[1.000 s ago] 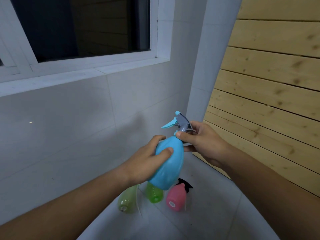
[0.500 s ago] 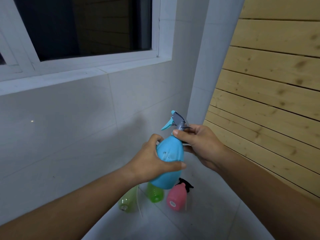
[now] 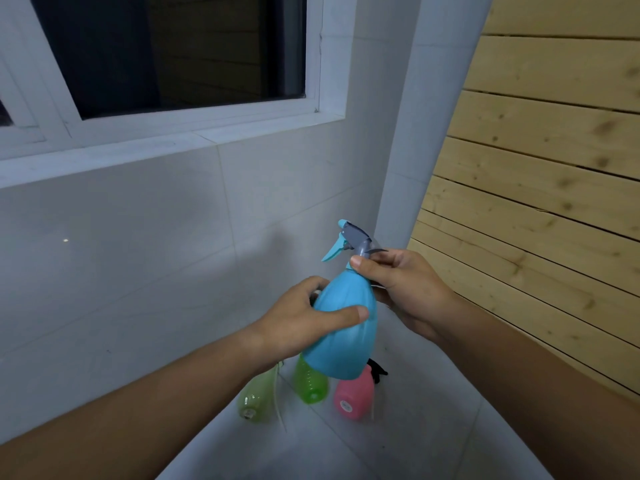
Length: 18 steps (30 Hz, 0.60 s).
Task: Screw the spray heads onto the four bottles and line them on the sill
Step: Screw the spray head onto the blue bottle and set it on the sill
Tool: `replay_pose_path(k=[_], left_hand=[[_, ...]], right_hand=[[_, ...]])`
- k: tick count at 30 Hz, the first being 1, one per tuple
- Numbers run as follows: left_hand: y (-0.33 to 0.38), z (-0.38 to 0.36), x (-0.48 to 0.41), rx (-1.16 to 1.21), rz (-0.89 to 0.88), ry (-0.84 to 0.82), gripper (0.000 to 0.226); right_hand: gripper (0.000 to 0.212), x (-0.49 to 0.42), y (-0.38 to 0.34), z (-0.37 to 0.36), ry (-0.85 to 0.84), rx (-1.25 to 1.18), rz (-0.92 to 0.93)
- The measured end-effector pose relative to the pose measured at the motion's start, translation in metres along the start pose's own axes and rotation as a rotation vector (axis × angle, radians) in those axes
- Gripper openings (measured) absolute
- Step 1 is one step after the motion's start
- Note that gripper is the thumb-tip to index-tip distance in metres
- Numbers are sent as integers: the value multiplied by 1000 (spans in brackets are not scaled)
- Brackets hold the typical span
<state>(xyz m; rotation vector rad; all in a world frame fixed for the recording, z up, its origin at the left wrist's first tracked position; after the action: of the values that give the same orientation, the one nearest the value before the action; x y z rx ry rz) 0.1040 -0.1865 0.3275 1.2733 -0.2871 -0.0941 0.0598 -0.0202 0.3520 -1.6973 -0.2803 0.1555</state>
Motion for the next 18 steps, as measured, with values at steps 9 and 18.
replay_pose_path(k=[9, 18], left_hand=[[-9, 6, -3, 117, 68, -145, 71], [-12, 3, -4, 280, 105, -269, 67]], right_hand=[[18, 3, -2, 1, -76, 6, -6], [20, 2, -6, -4, -72, -35, 17]])
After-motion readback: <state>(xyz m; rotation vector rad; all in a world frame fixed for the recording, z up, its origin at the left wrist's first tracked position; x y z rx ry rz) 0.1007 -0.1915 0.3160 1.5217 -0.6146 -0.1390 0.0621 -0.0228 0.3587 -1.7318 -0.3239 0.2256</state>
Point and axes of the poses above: each hand's wrist, its own x-axis away from the middle knuckle, its own z-axis out of the back of the hand, y = z × x, the point moved 3 cm from there along -x, towards the middle knuckle, and after that the axes turned 2 degrees about -y, right-handed, at the moved point
